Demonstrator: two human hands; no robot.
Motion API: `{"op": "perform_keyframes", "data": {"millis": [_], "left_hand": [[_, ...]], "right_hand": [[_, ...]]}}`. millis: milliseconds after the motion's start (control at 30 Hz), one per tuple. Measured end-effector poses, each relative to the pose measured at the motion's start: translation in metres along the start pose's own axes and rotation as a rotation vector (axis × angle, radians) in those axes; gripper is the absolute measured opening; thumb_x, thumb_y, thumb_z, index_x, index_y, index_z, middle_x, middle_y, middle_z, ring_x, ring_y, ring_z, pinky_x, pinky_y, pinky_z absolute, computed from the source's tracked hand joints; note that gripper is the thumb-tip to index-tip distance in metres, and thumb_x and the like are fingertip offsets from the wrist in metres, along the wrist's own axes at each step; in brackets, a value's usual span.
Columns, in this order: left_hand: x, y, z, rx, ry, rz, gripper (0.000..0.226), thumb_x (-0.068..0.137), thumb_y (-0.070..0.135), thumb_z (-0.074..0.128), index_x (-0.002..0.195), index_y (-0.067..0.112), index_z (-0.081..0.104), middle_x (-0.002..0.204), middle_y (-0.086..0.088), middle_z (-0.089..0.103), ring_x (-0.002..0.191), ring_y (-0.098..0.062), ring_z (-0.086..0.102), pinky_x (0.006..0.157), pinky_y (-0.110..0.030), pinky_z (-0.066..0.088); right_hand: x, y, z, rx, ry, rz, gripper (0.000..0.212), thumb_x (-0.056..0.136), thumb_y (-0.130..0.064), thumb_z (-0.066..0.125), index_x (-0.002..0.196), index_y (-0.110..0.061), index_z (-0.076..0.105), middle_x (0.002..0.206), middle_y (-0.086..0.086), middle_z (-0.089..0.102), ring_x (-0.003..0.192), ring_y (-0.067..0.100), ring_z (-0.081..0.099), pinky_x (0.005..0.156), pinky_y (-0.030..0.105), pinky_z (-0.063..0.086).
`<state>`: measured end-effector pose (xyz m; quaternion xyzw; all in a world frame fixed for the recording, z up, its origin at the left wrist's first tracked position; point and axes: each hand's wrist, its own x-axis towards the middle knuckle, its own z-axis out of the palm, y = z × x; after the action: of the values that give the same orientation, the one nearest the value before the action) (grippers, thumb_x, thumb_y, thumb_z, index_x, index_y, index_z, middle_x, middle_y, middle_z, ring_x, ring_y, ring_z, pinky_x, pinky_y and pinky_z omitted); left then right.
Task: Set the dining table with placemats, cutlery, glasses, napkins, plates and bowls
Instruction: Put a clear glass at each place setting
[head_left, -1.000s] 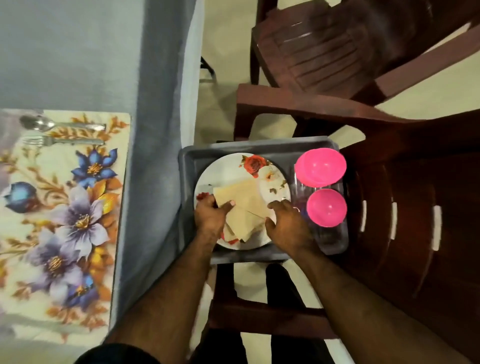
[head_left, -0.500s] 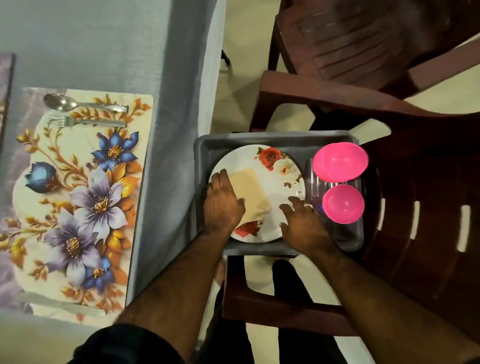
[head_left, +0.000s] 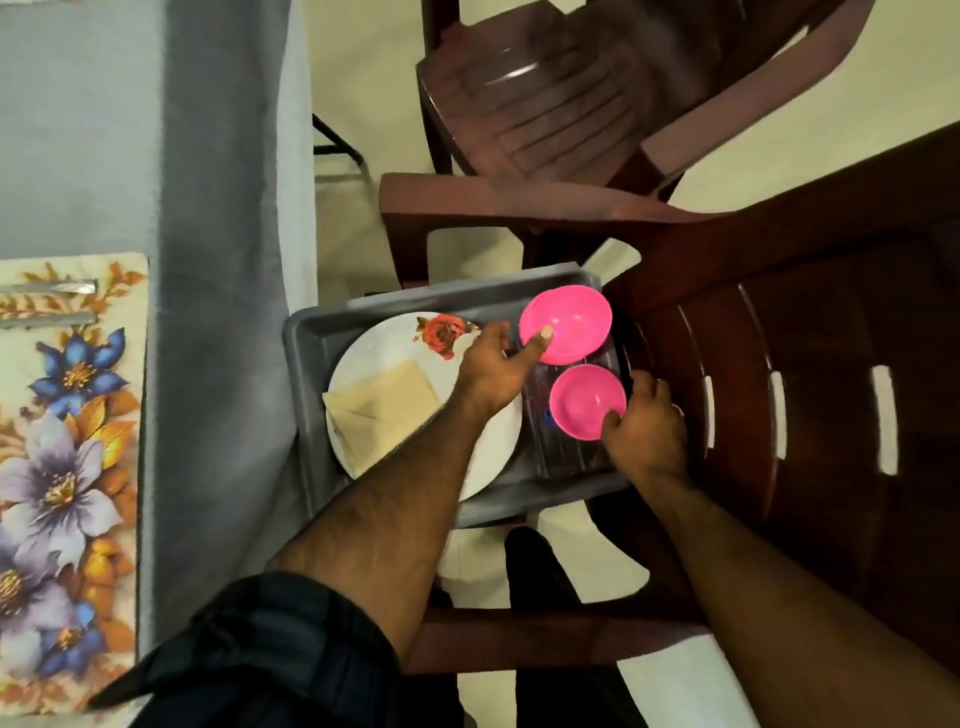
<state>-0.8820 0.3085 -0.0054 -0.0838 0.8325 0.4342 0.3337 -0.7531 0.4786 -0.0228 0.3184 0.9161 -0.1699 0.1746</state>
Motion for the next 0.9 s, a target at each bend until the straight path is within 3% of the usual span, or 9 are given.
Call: {"op": "perform_keyframes", "data": {"millis": [100, 233, 333, 500, 633, 700, 767, 900], "left_hand": [[0.017, 0.012, 0.016, 0.091, -0.001, -0.046, 0.083, 0.078, 0.077, 0.071, 0.137, 0.020, 0.056, 0.120, -0.003, 0.071, 0.098, -0.029, 0.072, 0.081, -0.046, 0.064], [0.027, 0.021, 0.024, -0.064, 0.069, -0.178, 0.052, 0.082, 0.025, 0.082, 0.130, 0.016, 0.064, 0.103, -0.005, 0.071, 0.069, -0.033, 0.077, 0.058, -0.049, 0.065], [0.022, 0.018, 0.020, -0.130, 0.126, -0.217, 0.046, 0.085, 0.007, 0.080, 0.129, 0.012, 0.068, 0.111, -0.009, 0.070, 0.071, -0.029, 0.075, 0.056, -0.046, 0.065], [0.011, -0.018, -0.030, -0.201, 0.293, -0.249, 0.055, 0.083, 0.005, 0.082, 0.135, 0.014, 0.068, 0.122, -0.008, 0.071, 0.088, -0.033, 0.075, 0.061, -0.047, 0.066], [-0.002, -0.061, -0.097, -0.144, 0.431, -0.297, 0.053, 0.083, 0.009, 0.084, 0.133, 0.016, 0.070, 0.110, -0.009, 0.074, 0.078, -0.030, 0.076, 0.062, -0.047, 0.066], [-0.008, -0.083, -0.122, -0.083, 0.488, -0.356, 0.052, 0.082, 0.014, 0.086, 0.132, 0.017, 0.071, 0.112, -0.005, 0.074, 0.078, -0.029, 0.076, 0.066, -0.047, 0.067], [-0.011, -0.102, -0.137, -0.053, 0.509, -0.410, 0.047, 0.081, 0.016, 0.085, 0.127, 0.018, 0.072, 0.110, -0.002, 0.074, 0.079, -0.030, 0.076, 0.068, -0.047, 0.067], [-0.009, -0.127, -0.142, -0.067, 0.520, -0.460, 0.032, 0.077, 0.018, 0.083, 0.104, 0.019, 0.065, 0.095, -0.008, 0.074, 0.076, -0.035, 0.074, 0.065, -0.051, 0.066]], "right_hand": [[0.009, 0.005, 0.003, 0.045, -0.043, 0.064, 0.046, 0.086, -0.015, 0.069, 0.130, -0.007, 0.055, 0.113, 0.025, 0.067, 0.099, 0.048, 0.067, 0.077, 0.047, 0.056], [0.013, 0.011, 0.008, 0.252, -0.052, 0.189, 0.025, 0.084, -0.005, 0.065, 0.108, -0.005, 0.069, 0.099, 0.024, 0.073, 0.092, 0.044, 0.070, 0.073, 0.040, 0.053], [0.009, 0.013, 0.011, 0.323, -0.061, 0.211, 0.021, 0.083, -0.002, 0.064, 0.102, -0.008, 0.071, 0.094, 0.019, 0.074, 0.086, 0.039, 0.070, 0.070, 0.036, 0.052], [-0.001, -0.003, 0.009, 0.416, -0.086, 0.139, 0.022, 0.090, -0.004, 0.064, 0.111, -0.010, 0.069, 0.097, 0.011, 0.074, 0.088, 0.031, 0.070, 0.074, 0.035, 0.057], [0.003, -0.049, 0.016, 0.459, -0.130, 0.091, 0.024, 0.087, -0.010, 0.065, 0.109, -0.017, 0.069, 0.094, 0.005, 0.074, 0.085, 0.028, 0.070, 0.074, 0.042, 0.062], [0.005, -0.079, 0.025, 0.473, -0.156, 0.082, 0.026, 0.086, -0.010, 0.065, 0.111, -0.015, 0.071, 0.100, 0.006, 0.075, 0.090, 0.030, 0.070, 0.074, 0.033, 0.055], [0.005, -0.107, 0.038, 0.473, -0.170, 0.092, 0.026, 0.085, -0.010, 0.067, 0.110, -0.012, 0.071, 0.105, 0.010, 0.074, 0.095, 0.034, 0.069, 0.072, 0.028, 0.046], [0.004, -0.137, 0.065, 0.490, -0.250, 0.203, 0.028, 0.082, -0.013, 0.070, 0.111, -0.015, 0.070, 0.110, 0.010, 0.073, 0.095, 0.033, 0.068, 0.070, 0.028, 0.048]]}}
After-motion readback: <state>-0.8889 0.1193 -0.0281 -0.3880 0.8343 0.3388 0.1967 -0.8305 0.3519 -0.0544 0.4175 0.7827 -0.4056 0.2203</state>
